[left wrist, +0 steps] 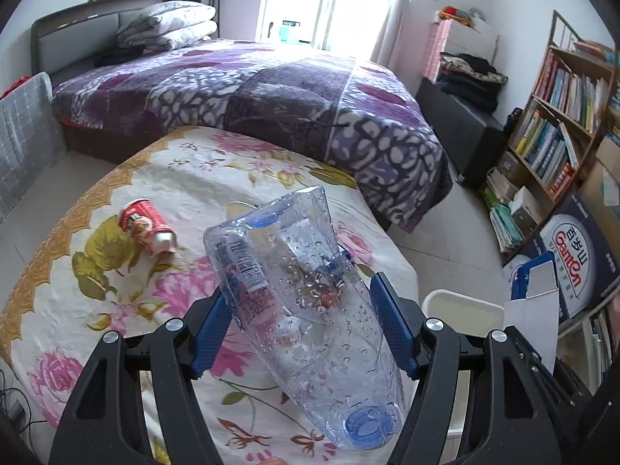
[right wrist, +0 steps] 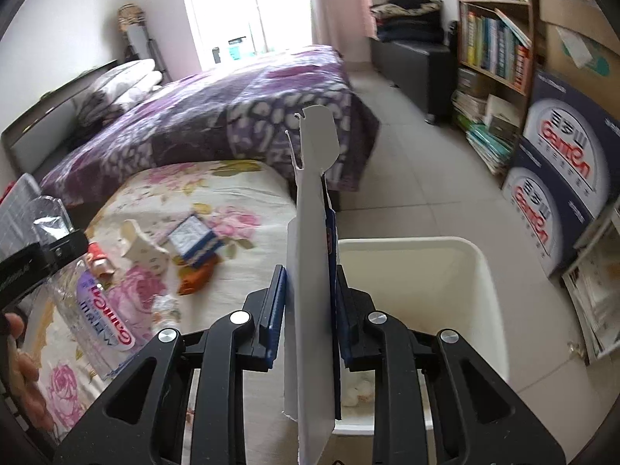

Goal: Collect trash
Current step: 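Carry the bottle and lid to the white bin and open both tools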

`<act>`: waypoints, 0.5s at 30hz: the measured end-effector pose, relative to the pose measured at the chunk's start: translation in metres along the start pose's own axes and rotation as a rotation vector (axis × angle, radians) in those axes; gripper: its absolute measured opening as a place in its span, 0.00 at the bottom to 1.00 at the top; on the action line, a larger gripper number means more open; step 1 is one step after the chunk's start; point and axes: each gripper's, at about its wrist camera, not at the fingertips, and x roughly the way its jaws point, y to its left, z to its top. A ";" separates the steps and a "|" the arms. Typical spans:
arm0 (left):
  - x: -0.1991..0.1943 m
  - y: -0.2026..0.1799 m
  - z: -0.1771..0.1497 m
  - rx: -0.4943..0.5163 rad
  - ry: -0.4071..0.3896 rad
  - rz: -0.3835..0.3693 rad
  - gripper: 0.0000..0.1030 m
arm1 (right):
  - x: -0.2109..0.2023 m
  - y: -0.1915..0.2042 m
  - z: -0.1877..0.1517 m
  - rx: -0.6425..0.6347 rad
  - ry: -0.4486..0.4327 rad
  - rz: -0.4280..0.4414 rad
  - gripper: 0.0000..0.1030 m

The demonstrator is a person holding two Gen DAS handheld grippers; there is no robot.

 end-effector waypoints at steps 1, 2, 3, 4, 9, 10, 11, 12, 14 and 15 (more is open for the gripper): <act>0.001 -0.003 -0.001 0.002 0.003 -0.005 0.66 | 0.000 -0.003 0.000 0.008 0.004 -0.007 0.23; 0.001 -0.005 -0.001 0.002 0.005 -0.010 0.66 | 0.001 -0.009 0.000 0.020 0.014 -0.017 0.26; 0.002 -0.009 -0.001 0.003 0.008 -0.017 0.66 | 0.002 -0.014 0.000 0.033 0.024 -0.029 0.27; 0.002 -0.011 -0.001 0.003 0.009 -0.022 0.66 | 0.002 -0.019 0.001 0.046 0.032 -0.038 0.28; 0.003 -0.031 -0.002 0.019 0.008 -0.049 0.66 | -0.002 -0.039 -0.001 0.093 0.036 -0.081 0.49; 0.003 -0.034 -0.002 0.021 0.009 -0.052 0.66 | -0.004 -0.043 -0.001 0.099 0.030 -0.090 0.49; 0.003 -0.038 -0.003 0.024 0.008 -0.058 0.66 | -0.005 -0.047 0.000 0.104 0.027 -0.095 0.50; 0.004 -0.043 -0.003 0.027 0.009 -0.063 0.66 | -0.006 -0.050 0.000 0.109 0.025 -0.100 0.51; 0.005 -0.050 -0.004 0.032 0.012 -0.072 0.66 | -0.009 -0.059 0.000 0.119 0.017 -0.117 0.52; 0.006 -0.053 -0.004 0.035 0.015 -0.077 0.66 | -0.011 -0.063 0.000 0.121 0.012 -0.131 0.54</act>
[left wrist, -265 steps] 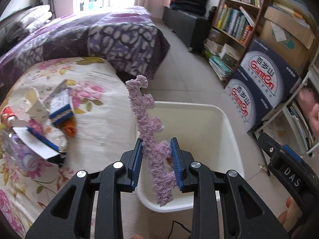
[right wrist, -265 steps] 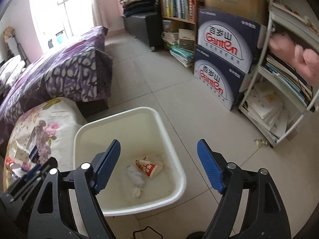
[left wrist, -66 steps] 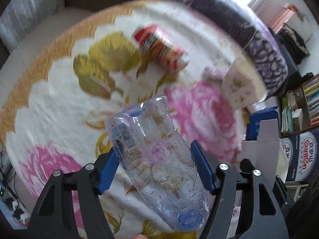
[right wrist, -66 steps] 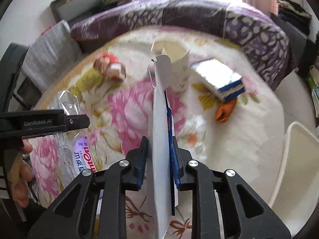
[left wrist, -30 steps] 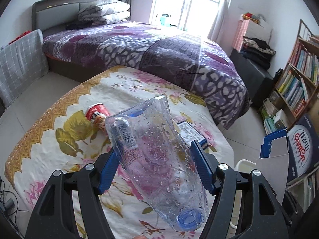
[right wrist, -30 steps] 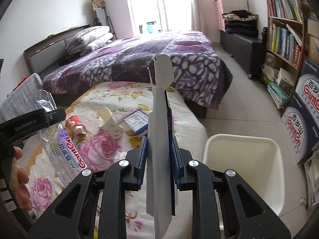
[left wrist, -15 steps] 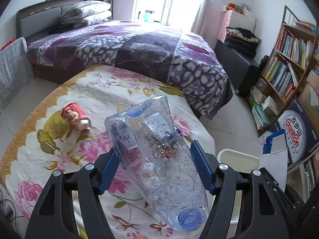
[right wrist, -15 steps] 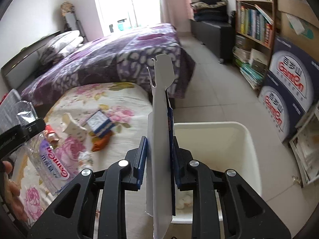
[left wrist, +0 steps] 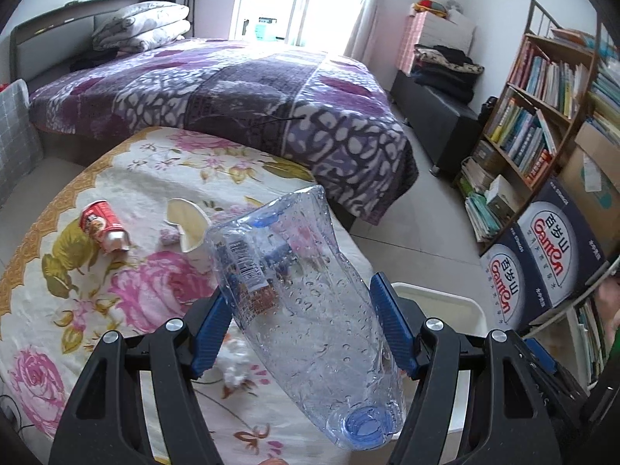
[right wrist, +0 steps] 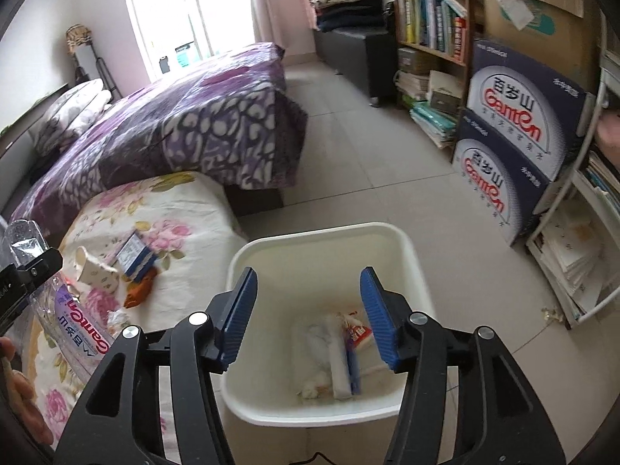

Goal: Collect trash
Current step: 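Carry the bottle and lid to the white bin and open both tools, then grasp the white tissue bundle with the left tool while the right tool grasps the orange wrapper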

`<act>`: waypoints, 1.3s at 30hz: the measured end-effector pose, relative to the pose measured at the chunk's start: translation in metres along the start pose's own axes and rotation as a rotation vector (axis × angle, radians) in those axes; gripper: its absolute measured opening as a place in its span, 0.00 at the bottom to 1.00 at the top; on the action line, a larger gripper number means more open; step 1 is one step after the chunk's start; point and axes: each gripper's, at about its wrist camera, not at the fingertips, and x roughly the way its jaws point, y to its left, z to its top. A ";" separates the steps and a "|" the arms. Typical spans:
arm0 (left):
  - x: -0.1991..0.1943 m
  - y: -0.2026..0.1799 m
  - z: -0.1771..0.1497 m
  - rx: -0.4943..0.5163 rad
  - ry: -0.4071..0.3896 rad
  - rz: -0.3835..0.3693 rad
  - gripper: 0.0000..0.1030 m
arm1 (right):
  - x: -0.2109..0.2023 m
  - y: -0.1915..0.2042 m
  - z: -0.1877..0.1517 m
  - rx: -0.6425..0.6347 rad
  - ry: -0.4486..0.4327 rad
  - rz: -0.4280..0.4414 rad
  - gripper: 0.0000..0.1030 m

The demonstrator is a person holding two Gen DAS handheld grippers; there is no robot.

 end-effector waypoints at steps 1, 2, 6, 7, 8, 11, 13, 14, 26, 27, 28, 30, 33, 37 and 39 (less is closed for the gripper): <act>0.001 -0.003 0.000 0.002 0.002 -0.004 0.66 | -0.001 -0.003 0.000 0.001 -0.004 -0.006 0.55; 0.003 -0.008 0.000 0.005 0.004 -0.010 0.66 | -0.002 -0.006 0.000 0.002 -0.009 -0.015 0.57; 0.006 -0.023 -0.001 0.017 0.010 -0.027 0.66 | -0.005 -0.020 0.001 0.012 -0.020 -0.043 0.62; 0.008 -0.028 -0.001 0.021 0.011 -0.033 0.66 | -0.006 -0.025 0.000 0.019 -0.021 -0.051 0.63; 0.008 -0.032 -0.001 0.024 0.012 -0.037 0.66 | -0.007 -0.028 0.000 0.023 -0.020 -0.055 0.64; 0.012 -0.046 -0.001 0.035 0.018 -0.054 0.67 | -0.006 -0.040 0.001 0.048 -0.010 -0.073 0.67; 0.016 -0.056 0.000 0.043 0.027 -0.066 0.67 | -0.007 -0.050 0.002 0.075 -0.004 -0.082 0.70; 0.017 -0.060 0.000 0.049 0.032 -0.071 0.67 | -0.008 -0.053 0.002 0.085 -0.004 -0.084 0.73; 0.023 -0.126 0.026 0.150 0.044 -0.176 0.67 | -0.023 -0.094 0.020 0.247 -0.059 -0.140 0.87; 0.023 -0.132 0.027 0.163 0.040 -0.187 0.67 | -0.022 -0.097 0.022 0.261 -0.062 -0.139 0.87; 0.024 -0.137 0.027 0.171 0.039 -0.201 0.67 | -0.022 -0.099 0.023 0.269 -0.065 -0.141 0.87; 0.026 -0.142 0.026 0.175 0.048 -0.229 0.68 | -0.021 -0.104 0.026 0.289 -0.074 -0.151 0.87; 0.034 -0.146 0.023 0.185 0.068 -0.266 0.74 | -0.019 -0.109 0.029 0.316 -0.076 -0.151 0.87; 0.041 -0.140 0.021 0.167 0.072 -0.254 0.79 | -0.018 -0.107 0.030 0.311 -0.085 -0.164 0.89; 0.044 -0.135 0.022 0.149 0.082 -0.247 0.81 | -0.016 -0.102 0.031 0.295 -0.086 -0.167 0.89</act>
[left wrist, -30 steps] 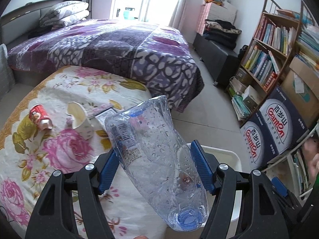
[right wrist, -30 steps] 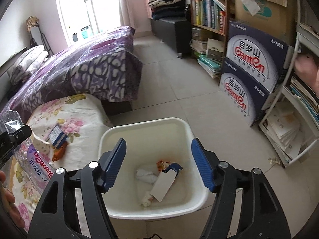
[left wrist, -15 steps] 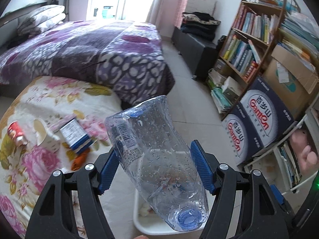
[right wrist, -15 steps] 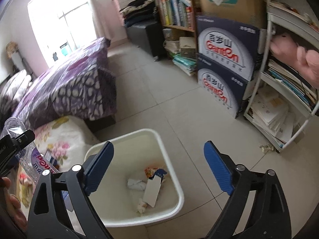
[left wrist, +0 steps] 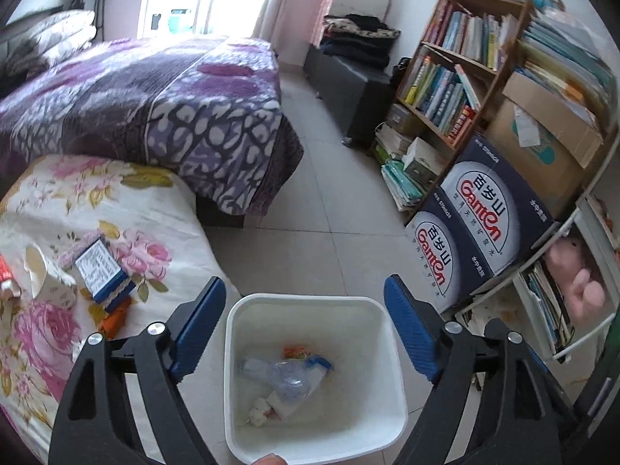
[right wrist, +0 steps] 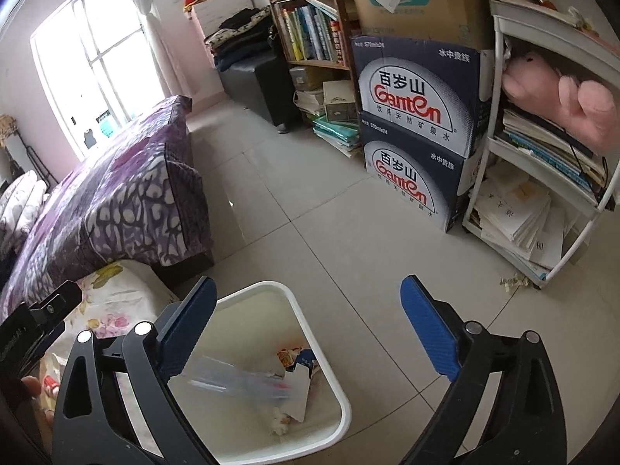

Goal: Collect trash
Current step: 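Grasp the white tissue bundle with the left tool while the right tool grasps the orange wrapper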

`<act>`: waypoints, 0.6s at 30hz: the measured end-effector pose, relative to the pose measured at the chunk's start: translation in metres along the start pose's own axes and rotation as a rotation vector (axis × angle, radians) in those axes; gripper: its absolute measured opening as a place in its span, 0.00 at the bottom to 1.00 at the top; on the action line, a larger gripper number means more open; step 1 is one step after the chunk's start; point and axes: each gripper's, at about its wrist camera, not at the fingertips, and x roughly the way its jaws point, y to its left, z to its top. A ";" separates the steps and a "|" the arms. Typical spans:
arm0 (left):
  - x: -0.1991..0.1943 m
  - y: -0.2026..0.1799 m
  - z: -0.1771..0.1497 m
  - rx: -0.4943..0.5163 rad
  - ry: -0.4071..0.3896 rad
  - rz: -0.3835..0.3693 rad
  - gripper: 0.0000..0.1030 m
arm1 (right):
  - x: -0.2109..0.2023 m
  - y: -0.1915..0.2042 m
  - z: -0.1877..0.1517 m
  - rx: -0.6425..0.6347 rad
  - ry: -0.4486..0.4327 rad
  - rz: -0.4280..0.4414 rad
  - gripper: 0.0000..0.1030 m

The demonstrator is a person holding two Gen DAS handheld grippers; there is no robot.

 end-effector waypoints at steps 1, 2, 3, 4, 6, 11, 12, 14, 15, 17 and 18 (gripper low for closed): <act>0.000 0.002 0.000 -0.005 0.002 0.007 0.82 | 0.000 0.003 -0.001 -0.009 -0.001 -0.001 0.89; -0.001 0.005 -0.001 -0.011 0.003 0.019 0.82 | 0.001 0.007 -0.002 -0.019 -0.004 -0.001 0.89; -0.002 0.009 -0.002 -0.017 0.004 0.034 0.83 | 0.001 0.010 -0.002 -0.026 -0.005 -0.001 0.90; -0.003 0.013 -0.003 -0.022 0.004 0.050 0.84 | 0.001 0.016 -0.003 -0.036 -0.010 0.001 0.90; -0.005 0.019 -0.005 -0.029 0.001 0.077 0.84 | 0.001 0.022 -0.004 -0.047 -0.016 0.004 0.92; -0.009 0.048 -0.008 -0.042 0.007 0.175 0.85 | 0.000 0.046 -0.011 -0.092 -0.032 0.007 0.93; -0.010 0.056 -0.008 -0.050 0.009 0.193 0.85 | 0.001 0.050 -0.012 -0.099 -0.029 0.009 0.93; -0.011 0.072 -0.009 -0.068 0.019 0.224 0.85 | 0.003 0.059 -0.016 -0.110 -0.014 0.018 0.93; -0.011 0.080 -0.009 -0.078 0.024 0.242 0.85 | 0.004 0.062 -0.017 -0.115 -0.009 0.021 0.93; -0.012 0.094 -0.011 -0.094 0.036 0.274 0.85 | 0.006 0.071 -0.021 -0.127 0.005 0.028 0.93; -0.012 0.102 -0.012 -0.102 0.044 0.293 0.85 | 0.008 0.075 -0.023 -0.132 0.012 0.031 0.93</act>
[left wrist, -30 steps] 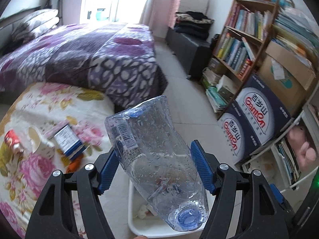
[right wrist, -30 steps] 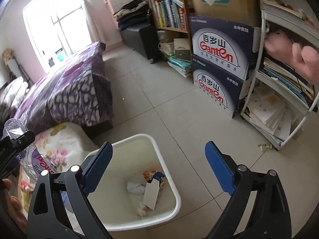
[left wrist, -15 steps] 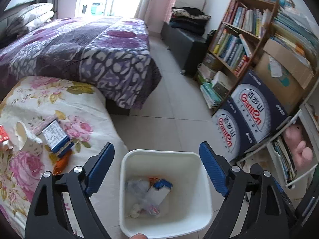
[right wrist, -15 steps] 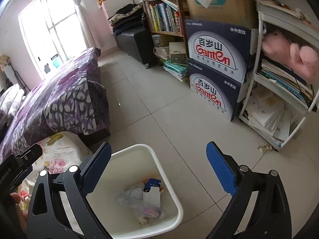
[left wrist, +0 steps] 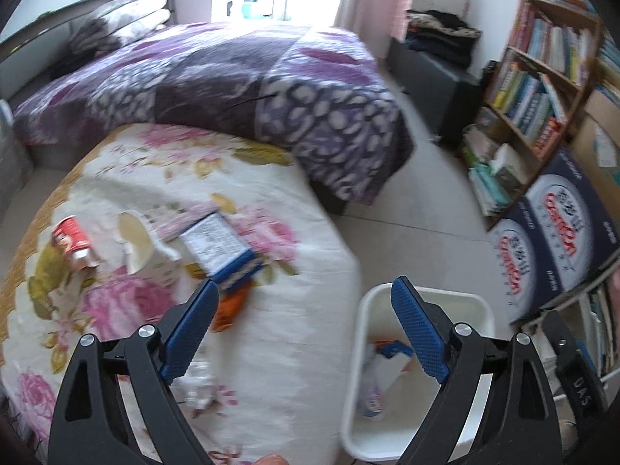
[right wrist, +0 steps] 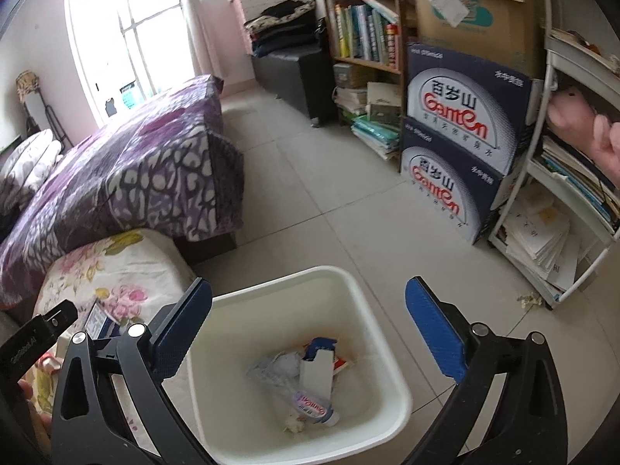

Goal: Collect trash
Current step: 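Grasp the white tissue bundle with the left tool while the right tool grasps the orange wrapper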

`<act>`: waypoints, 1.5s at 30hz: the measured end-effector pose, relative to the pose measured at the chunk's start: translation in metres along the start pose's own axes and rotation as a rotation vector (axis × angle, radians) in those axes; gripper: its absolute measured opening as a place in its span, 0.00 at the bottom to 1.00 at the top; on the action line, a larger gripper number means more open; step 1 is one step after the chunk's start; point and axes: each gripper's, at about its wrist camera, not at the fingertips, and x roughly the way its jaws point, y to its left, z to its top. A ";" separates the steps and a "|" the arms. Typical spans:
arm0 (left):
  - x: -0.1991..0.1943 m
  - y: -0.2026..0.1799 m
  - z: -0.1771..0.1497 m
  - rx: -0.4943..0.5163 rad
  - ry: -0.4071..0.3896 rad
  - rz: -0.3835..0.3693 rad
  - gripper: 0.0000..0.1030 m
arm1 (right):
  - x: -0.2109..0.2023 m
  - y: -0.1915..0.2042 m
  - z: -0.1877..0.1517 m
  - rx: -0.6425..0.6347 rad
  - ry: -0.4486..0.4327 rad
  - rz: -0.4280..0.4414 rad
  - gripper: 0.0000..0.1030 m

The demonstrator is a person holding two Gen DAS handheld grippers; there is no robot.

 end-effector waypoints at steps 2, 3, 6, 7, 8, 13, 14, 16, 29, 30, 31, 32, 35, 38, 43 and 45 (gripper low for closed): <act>0.005 0.013 -0.002 -0.011 0.021 0.034 0.85 | 0.002 0.008 -0.003 -0.008 0.011 0.008 0.93; 0.008 0.019 -0.004 -0.015 0.034 0.050 0.85 | 0.004 0.013 -0.004 -0.012 0.023 0.014 0.93; 0.019 0.039 -0.009 -0.025 0.076 0.096 0.85 | 0.009 0.025 -0.009 -0.025 0.049 0.028 0.93; 0.024 0.048 -0.012 -0.025 0.096 0.115 0.85 | 0.011 0.029 -0.010 -0.029 0.056 0.032 0.93; 0.027 0.052 -0.014 -0.022 0.110 0.127 0.85 | 0.012 0.032 -0.011 -0.032 0.060 0.035 0.93; 0.049 0.080 -0.028 0.006 0.219 0.157 0.85 | 0.020 0.051 -0.016 -0.041 0.095 0.060 0.93; 0.055 0.086 -0.032 0.005 0.247 0.153 0.85 | 0.022 0.053 -0.017 -0.040 0.104 0.066 0.93; 0.065 0.098 -0.041 -0.012 0.298 0.118 0.80 | 0.027 0.062 -0.020 -0.039 0.135 0.083 0.93; 0.080 0.113 -0.070 -0.018 0.421 -0.045 0.37 | 0.063 0.127 -0.055 -0.082 0.281 0.155 0.93; 0.079 0.114 -0.071 -0.018 0.421 -0.053 0.36 | 0.066 0.131 -0.057 -0.082 0.293 0.164 0.93; 0.076 0.117 -0.071 -0.014 0.419 -0.045 0.36 | 0.070 0.138 -0.061 -0.083 0.311 0.178 0.93; 0.074 0.120 -0.072 -0.013 0.415 -0.040 0.35 | 0.072 0.142 -0.064 -0.084 0.319 0.185 0.93; 0.068 0.140 -0.073 -0.048 0.408 -0.027 0.35 | 0.079 0.162 -0.074 -0.106 0.350 0.216 0.93; 0.062 0.166 -0.070 -0.095 0.385 0.012 0.35 | 0.082 0.180 -0.084 -0.142 0.365 0.239 0.93; 0.045 0.210 -0.061 -0.184 0.331 0.070 0.35 | 0.082 0.215 -0.103 -0.232 0.366 0.283 0.93; 0.038 0.221 -0.057 -0.201 0.309 0.080 0.35 | 0.082 0.229 -0.111 -0.273 0.370 0.299 0.93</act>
